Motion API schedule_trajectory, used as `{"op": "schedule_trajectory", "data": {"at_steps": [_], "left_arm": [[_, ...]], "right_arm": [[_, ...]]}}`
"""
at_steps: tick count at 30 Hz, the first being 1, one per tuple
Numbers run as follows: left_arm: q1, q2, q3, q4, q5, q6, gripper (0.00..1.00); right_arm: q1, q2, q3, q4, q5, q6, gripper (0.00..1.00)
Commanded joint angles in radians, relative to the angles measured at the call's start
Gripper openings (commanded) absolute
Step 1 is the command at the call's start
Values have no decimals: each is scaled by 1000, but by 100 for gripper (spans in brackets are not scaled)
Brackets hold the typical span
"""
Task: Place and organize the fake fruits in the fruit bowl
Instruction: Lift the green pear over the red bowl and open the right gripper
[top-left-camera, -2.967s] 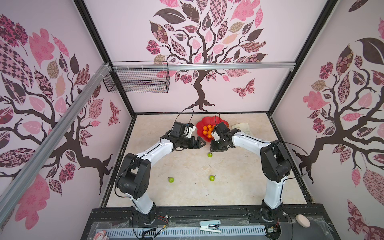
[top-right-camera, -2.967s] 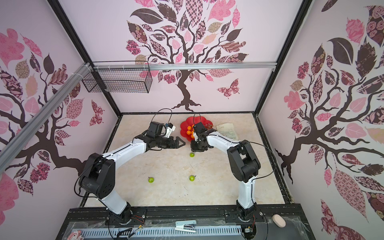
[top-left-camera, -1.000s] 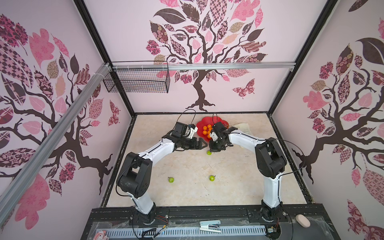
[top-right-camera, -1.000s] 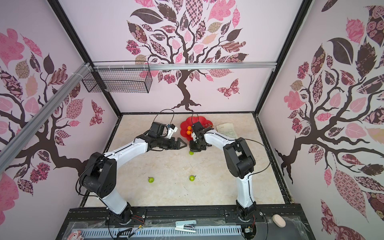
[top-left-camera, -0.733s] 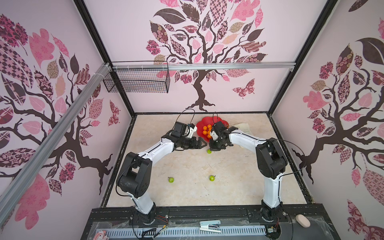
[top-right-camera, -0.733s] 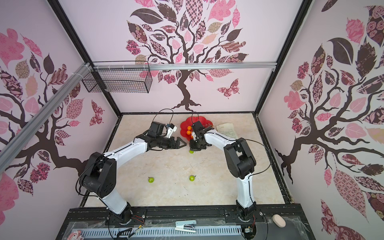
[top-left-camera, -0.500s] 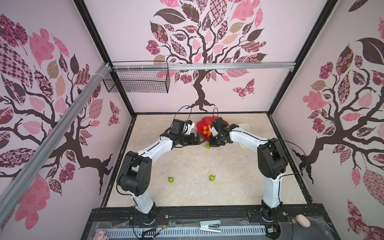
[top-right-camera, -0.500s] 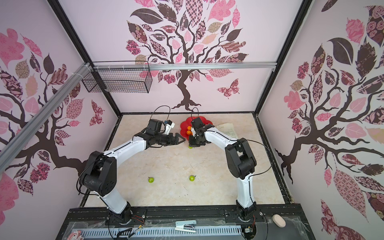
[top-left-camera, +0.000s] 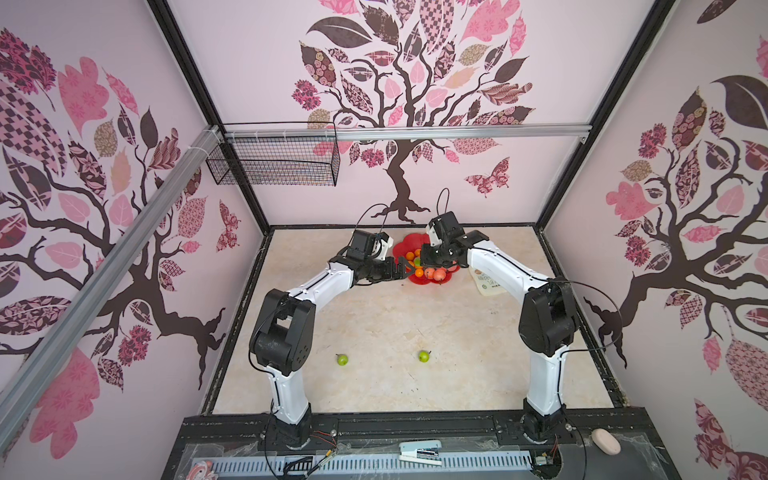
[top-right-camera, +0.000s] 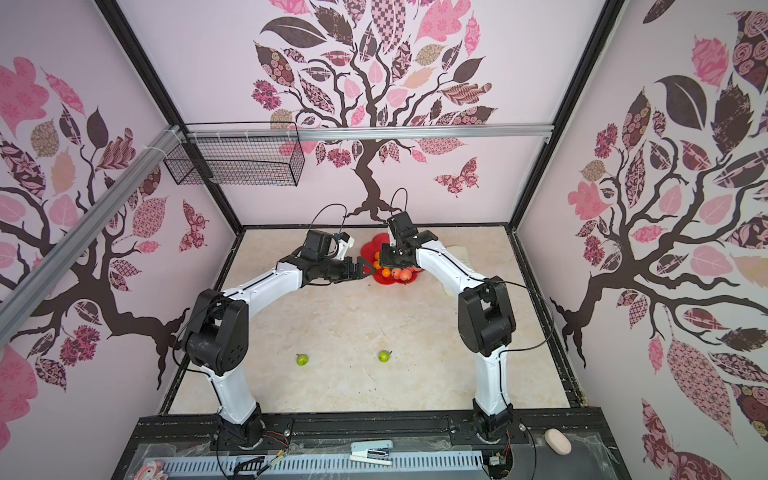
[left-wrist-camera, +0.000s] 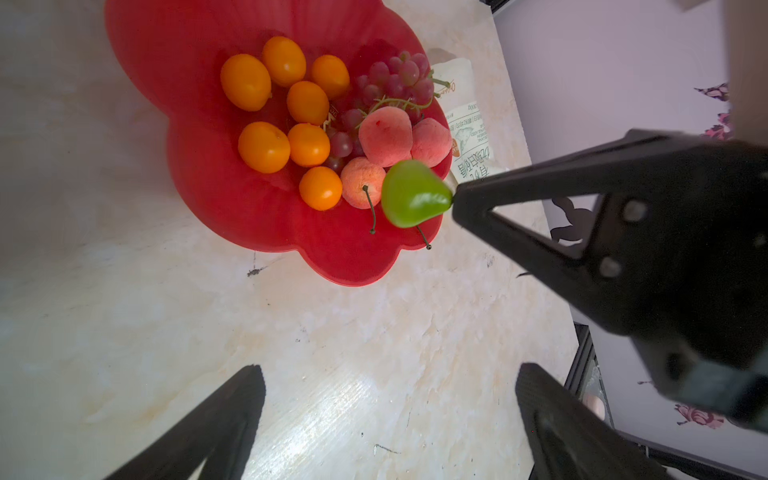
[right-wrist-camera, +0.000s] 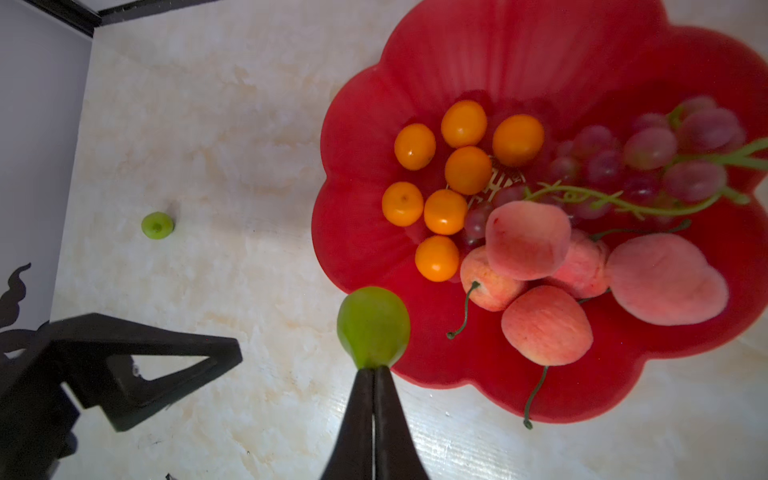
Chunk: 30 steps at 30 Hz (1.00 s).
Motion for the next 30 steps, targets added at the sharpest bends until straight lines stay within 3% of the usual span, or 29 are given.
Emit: {"op": "schedule_trajectory", "data": {"at_steps": [1, 16, 24, 30], "left_arm": [[-23, 21, 31, -27, -12, 22, 98], [-46, 38, 56, -79, -30, 38, 98], [-45, 61, 79, -116, -38, 37, 98], [-46, 57, 82, -122, -37, 42, 98]], "right_arm": [[-6, 70, 51, -63, 51, 6, 0], [-13, 247, 194, -176, 29, -11, 1], [-13, 276, 195, -207, 17, -9, 3], [-14, 246, 203, -207, 30, -11, 11]]}}
